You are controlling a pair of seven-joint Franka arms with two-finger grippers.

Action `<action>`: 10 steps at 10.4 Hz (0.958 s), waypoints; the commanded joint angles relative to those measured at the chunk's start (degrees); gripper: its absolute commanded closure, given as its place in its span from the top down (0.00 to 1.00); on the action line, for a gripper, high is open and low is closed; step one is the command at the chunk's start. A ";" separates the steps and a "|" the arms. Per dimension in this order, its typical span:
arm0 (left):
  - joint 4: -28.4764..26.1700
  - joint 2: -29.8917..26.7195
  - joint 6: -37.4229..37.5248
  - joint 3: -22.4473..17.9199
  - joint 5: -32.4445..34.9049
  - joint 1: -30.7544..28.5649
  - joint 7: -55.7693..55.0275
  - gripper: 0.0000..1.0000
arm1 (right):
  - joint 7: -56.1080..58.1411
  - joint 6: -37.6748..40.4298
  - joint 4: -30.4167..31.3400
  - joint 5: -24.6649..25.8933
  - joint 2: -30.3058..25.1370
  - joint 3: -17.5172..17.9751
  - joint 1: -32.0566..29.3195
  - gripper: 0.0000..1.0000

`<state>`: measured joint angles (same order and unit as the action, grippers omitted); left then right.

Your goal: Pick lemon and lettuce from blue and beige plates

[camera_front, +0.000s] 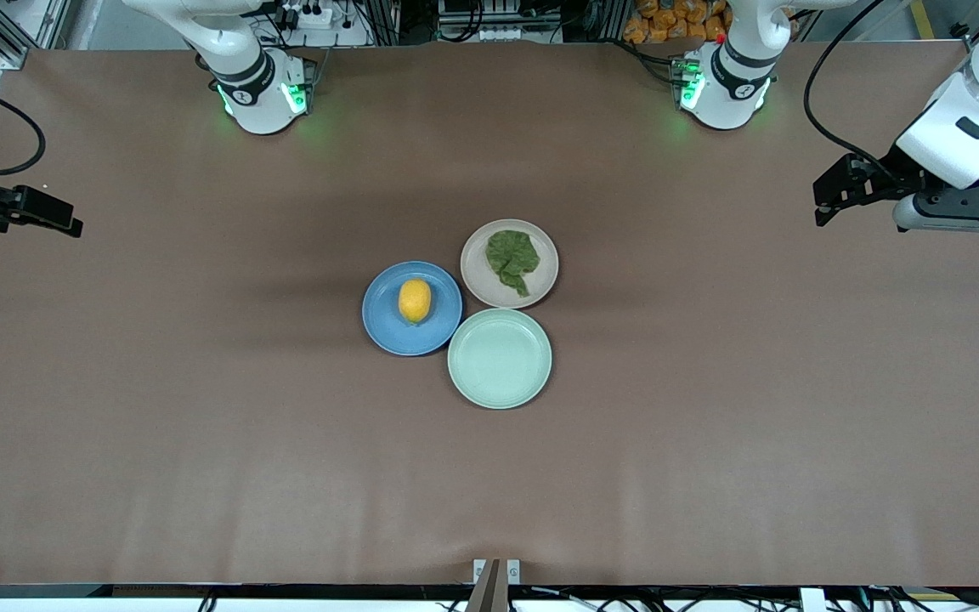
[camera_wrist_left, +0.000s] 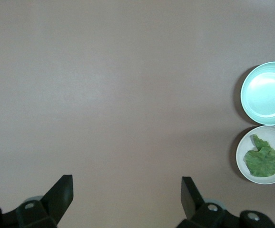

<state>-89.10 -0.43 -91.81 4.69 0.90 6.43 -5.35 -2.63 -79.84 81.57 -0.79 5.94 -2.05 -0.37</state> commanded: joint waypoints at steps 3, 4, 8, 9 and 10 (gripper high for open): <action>0.51 -0.27 1.19 -0.04 0.33 0.25 1.05 1.00 | 0.87 0.74 -0.80 0.44 0.04 0.46 -0.77 1.00; 0.51 -0.27 1.19 -0.04 0.33 0.25 0.96 1.00 | 0.87 0.74 -0.80 0.44 0.04 0.46 -0.77 1.00; 0.51 -0.18 1.19 0.58 0.33 0.25 0.69 1.00 | 0.87 0.74 -0.80 0.44 0.04 0.46 -0.77 1.00; 0.51 -0.18 1.19 0.58 0.33 0.25 0.69 1.00 | 0.87 0.74 -0.80 0.44 0.04 0.46 -0.77 1.00; 0.51 -0.10 1.19 0.58 0.33 0.25 0.69 1.00 | 0.87 0.74 -0.80 0.44 0.04 0.55 -0.77 1.00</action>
